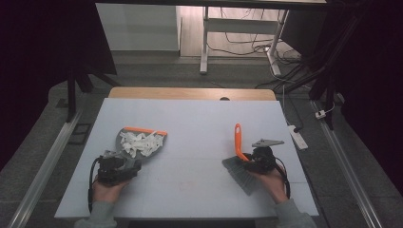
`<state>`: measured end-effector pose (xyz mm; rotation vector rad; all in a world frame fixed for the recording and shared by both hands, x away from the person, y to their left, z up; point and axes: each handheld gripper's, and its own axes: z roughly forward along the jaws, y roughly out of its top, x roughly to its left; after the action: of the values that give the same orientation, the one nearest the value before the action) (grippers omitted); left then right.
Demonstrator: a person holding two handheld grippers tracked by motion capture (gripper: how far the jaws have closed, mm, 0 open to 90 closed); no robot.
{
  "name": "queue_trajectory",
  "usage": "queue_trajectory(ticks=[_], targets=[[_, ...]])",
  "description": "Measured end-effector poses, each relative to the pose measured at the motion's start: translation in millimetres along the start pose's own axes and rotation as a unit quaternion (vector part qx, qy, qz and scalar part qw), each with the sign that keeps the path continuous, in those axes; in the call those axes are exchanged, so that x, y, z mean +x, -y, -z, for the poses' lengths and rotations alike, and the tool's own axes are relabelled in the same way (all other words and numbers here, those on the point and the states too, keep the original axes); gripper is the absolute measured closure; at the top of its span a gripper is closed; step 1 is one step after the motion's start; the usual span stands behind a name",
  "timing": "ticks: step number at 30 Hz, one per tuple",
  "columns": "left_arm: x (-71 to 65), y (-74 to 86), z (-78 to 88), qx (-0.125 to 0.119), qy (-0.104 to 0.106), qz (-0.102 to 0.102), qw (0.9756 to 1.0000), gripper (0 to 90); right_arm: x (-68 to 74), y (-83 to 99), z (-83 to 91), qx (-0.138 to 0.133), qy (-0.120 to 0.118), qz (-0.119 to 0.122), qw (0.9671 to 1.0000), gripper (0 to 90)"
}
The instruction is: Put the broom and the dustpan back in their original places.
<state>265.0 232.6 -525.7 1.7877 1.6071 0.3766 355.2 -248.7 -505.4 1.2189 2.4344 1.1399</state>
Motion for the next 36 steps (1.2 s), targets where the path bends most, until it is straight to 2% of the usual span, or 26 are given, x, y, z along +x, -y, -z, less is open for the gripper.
queue_trajectory(ticks=[5, 8, 10, 13, 16, 18, 22, 27, 32, 36], targets=[[5.2, 1.1, 5.2, -0.008, 0.009, -0.002, 0.9999, 26.2, -4.2, 0.7, -2.6, 0.012, 0.014, -0.001, 0.9998, 52.5], [7.1, 1.4, 7.8, -0.012, 0.012, -0.003, 0.9998, 26.2, -4.1, 0.6, -2.6, 0.016, 0.041, 0.016, 0.9989, 53.6], [7.4, 1.3, 9.2, -0.016, 0.014, -0.007, 0.9997, 26.2, -4.8, -0.2, -0.7, 0.009, 0.031, 0.01, 0.9994, 53.7], [7.1, 0.9, 11.9, -0.02, 0.01, -0.012, 0.9997, 26.2, -3.5, -0.7, 0.3, 0.004, 0.041, 0.017, 0.999, 51.6], [6.8, -0.2, 17.4, -0.029, 0.007, -0.025, 0.9992, 26.4, -1.5, -1.5, 3.8, -0.009, 0.045, 0.026, 0.9986, 50.9], [6.4, -0.8, 22.4, -0.037, 0.015, -0.041, 0.9984, 28.3, 0.2, -2.2, 7.5, -0.018, 0.04, 0.034, 0.9984, 50.8], [4.2, -1.3, 28.9, -0.046, 0.043, -0.068, 0.9957, 30.1, 3.2, -1.7, 12.8, -0.032, 0.026, 0.052, 0.9978, 49.8], [-0.4, -1.8, 31.1, -0.049, 0.067, -0.098, 0.9918, 30.8, 6.3, 2.1, 16.9, -0.036, 0.018, 0.074, 0.9964, 49.3], [-5.6, -2.2, 32.2, -0.037, 0.09, -0.142, 0.985, 31.9, 8.1, 6.5, 24.1, -0.047, 0.01, 0.086, 0.9951, 49.3], [-8.5, -1.6, 31.4, -0.027, 0.101, -0.166, 0.9805, 32.2, 8.8, 14.2, 30.2, -0.051, 0.007, 0.098, 0.9938, 49.3]])
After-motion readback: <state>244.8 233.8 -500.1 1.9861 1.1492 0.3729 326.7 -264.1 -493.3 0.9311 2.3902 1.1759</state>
